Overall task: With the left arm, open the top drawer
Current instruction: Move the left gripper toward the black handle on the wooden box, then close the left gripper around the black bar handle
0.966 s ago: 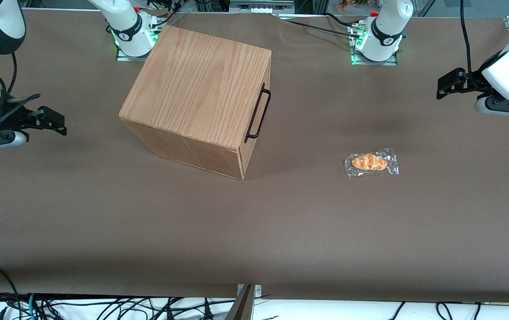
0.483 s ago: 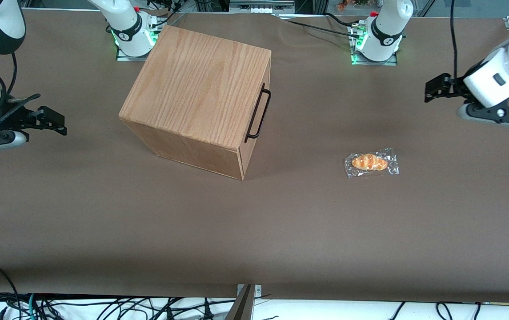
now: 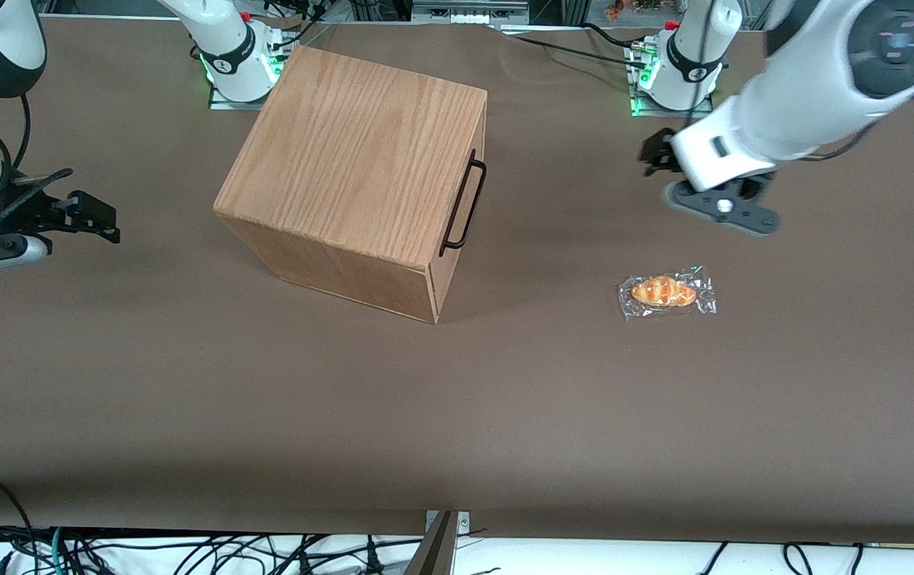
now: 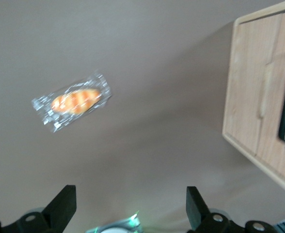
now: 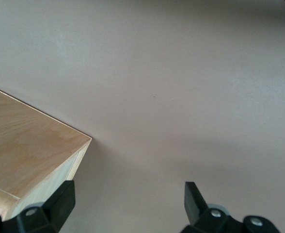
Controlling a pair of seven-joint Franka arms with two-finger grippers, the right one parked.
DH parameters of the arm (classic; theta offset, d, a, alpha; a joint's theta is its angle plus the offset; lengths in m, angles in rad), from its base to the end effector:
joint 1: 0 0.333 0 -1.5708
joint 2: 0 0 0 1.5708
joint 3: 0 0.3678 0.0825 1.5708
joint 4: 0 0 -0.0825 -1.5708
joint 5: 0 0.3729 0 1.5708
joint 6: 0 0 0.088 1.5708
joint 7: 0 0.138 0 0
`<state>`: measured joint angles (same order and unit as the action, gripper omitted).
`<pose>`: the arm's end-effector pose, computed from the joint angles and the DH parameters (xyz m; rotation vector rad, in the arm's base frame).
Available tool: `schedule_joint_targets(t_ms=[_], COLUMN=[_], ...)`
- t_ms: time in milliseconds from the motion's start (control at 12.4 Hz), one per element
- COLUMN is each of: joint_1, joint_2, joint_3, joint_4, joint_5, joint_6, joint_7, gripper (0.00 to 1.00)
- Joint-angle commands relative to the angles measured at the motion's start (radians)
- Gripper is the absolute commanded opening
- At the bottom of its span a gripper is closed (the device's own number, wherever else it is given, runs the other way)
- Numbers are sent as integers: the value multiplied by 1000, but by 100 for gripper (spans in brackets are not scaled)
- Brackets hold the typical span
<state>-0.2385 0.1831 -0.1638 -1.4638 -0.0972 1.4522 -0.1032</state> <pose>0.5365 -0.2340 0.5835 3.0139 -0.4578 -0.3333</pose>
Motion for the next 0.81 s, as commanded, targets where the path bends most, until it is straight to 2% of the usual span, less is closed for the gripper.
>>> schedule_joint_targets(t_ms=[0,81,403,725], joint_1=[-94,-125,-254,-301], joint_2=[47,64,159,223], joint_3=[9,9,10,7], joint_4=[16,10,2,-13], joint_5=[-25,-42,-27,-26], joint_6=[80,121,201,309], joint_7=[-93,-119,-207,-245], gripper=[100,100,100,100])
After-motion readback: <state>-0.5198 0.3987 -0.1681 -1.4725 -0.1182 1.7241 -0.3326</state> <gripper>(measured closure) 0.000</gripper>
